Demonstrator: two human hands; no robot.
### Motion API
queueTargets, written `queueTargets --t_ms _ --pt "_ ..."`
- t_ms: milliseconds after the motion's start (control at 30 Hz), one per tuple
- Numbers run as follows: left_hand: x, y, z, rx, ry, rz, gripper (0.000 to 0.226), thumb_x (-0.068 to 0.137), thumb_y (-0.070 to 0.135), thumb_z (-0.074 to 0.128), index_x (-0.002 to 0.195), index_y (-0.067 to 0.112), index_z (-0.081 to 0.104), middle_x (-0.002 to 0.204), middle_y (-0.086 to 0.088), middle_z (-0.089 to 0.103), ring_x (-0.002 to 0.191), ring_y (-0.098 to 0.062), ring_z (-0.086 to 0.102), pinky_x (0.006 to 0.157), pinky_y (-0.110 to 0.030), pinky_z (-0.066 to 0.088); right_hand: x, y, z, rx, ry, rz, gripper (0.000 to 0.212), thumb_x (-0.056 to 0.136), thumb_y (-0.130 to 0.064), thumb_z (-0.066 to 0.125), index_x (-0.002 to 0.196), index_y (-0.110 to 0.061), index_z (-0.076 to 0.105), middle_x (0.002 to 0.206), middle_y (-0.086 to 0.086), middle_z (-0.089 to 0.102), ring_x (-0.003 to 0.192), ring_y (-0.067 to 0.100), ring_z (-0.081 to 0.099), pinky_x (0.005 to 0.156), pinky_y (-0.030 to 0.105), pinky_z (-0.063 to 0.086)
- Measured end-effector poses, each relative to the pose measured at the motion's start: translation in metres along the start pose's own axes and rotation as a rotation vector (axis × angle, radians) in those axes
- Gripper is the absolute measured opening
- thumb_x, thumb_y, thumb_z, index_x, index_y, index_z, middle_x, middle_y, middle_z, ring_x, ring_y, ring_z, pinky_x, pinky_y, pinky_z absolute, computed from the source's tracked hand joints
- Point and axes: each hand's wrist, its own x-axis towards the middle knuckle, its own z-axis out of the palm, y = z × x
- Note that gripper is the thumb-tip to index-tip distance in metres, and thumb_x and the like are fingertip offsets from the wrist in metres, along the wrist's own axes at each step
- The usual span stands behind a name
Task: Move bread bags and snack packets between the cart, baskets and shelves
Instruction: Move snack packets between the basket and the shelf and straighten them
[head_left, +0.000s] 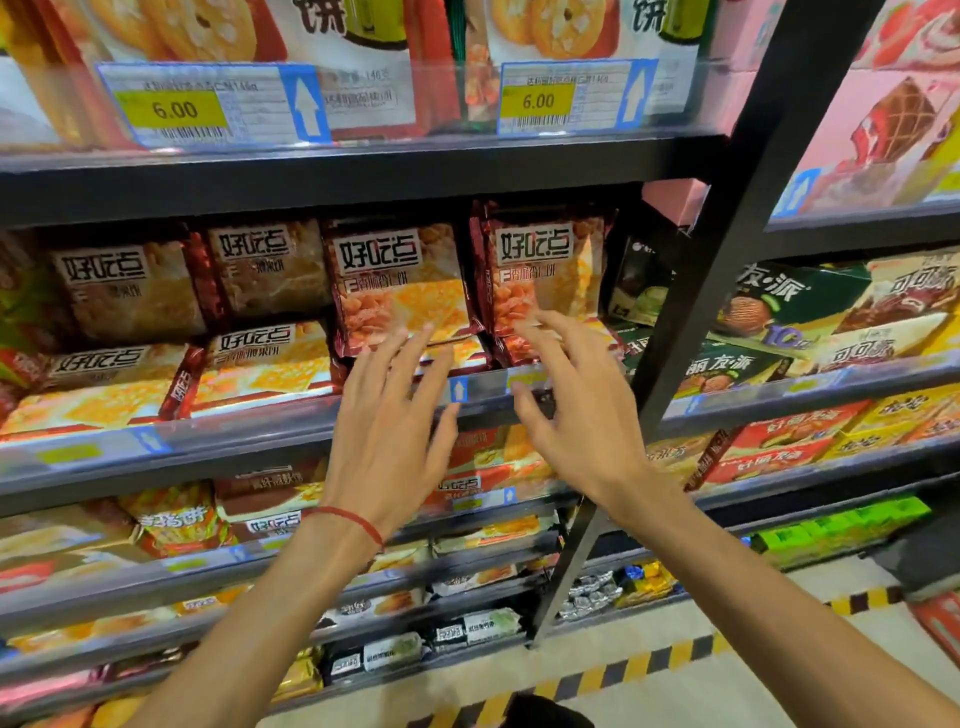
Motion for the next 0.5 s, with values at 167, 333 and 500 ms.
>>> queueTargets --t_ms 167,333,500 --pt "-0.063 0.011 -0.022 0.169 -0.13 -0.078 0.055 0.101 0.034 0.052 0.151 0.013 0.048 0.16 -0.015 0.038 0.15 -0.036 0.033 0.12 -0.055 0.03 -0.037 -0.016 0.008 -0.053 -0.142 -0.312 0.053 0.094 -0.033 0.065 0.142 -0.011 0.06 0.148 0.01 0.056 0.139 0.031 0.049 0.117 0.048 0.039" --pt "-0.157 0.025 -0.042 0.312 -0.283 -0.234 0.061 0.099 0.039 0.052 0.155 0.016 0.041 0.165 -0.013 0.03 0.152 -0.034 0.029 0.122 -0.052 0.028 -0.083 -0.043 0.019 -0.092 -0.332 -0.463 0.06 0.093 -0.043 0.065 0.146 -0.015 0.058 0.151 0.01 0.056 0.142 0.032 0.048 0.122 0.05 0.035" --pt "-0.255 0.046 -0.07 0.374 -0.431 -0.475 0.063 0.102 0.046 0.043 0.158 0.018 0.037 0.168 -0.011 0.024 0.155 -0.033 0.024 0.12 -0.056 0.028 -0.134 -0.088 0.038 -0.052 -0.508 -0.603 0.066 0.093 -0.051 0.062 0.148 -0.015 0.056 0.153 0.011 0.054 0.142 0.036 0.048 0.121 0.055 0.035"
